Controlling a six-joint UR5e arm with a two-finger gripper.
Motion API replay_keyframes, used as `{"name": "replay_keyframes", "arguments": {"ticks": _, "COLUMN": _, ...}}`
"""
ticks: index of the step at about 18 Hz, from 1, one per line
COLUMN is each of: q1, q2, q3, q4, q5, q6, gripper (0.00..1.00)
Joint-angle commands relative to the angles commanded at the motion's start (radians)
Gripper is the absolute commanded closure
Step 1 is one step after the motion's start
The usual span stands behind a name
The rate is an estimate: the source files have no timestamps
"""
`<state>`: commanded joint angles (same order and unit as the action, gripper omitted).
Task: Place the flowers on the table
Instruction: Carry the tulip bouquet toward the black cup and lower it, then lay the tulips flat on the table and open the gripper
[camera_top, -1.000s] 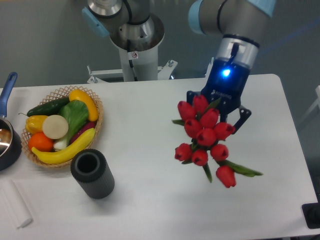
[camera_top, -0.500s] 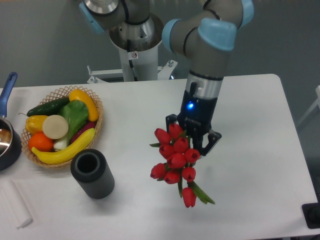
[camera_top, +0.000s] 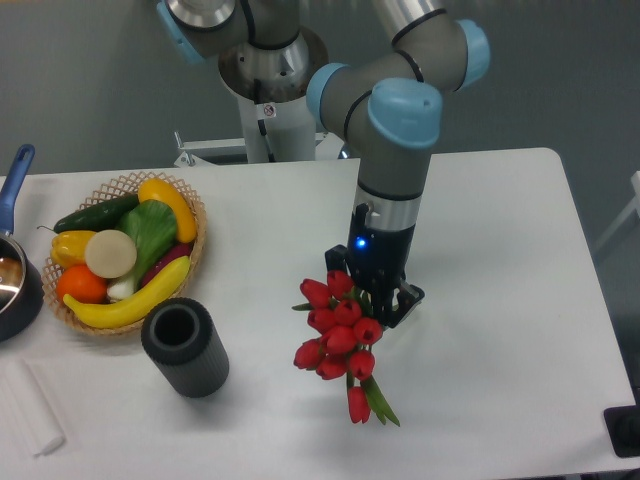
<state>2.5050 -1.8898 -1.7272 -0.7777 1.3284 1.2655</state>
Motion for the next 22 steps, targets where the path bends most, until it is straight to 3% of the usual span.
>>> {"name": "replay_keyframes", "arguments": {"ticks": 12, "q1": -0.028, "q2": -0.074, "q3": -0.017, "q4": -0.006, "q5": 0.002, "q6": 0.000, "gripper": 0.48}}
{"name": "replay_keyframes", "arguments": {"ticks": 15, "q1": -0.028, "q2": -0.081, "q3": -0.019, "q4": -0.003, "q5": 0.002, "q6": 0.000, "gripper": 0.32}}
{"name": "replay_keyframes", "arguments": {"ticks": 21, "q1": -0.028, "q2": -0.075, "q3": -0.009, "q4": -0.008, "q5": -0.003, "q6": 0.000, "gripper": 0.31}}
{"name": "replay_keyframes", "arguments": {"ticks": 22, "q1": -0.026, "q2": -0.068, "q3": 0.001, "q4": -0.014, "q5": -0.009, "q6": -0.002, "gripper": 0.26}}
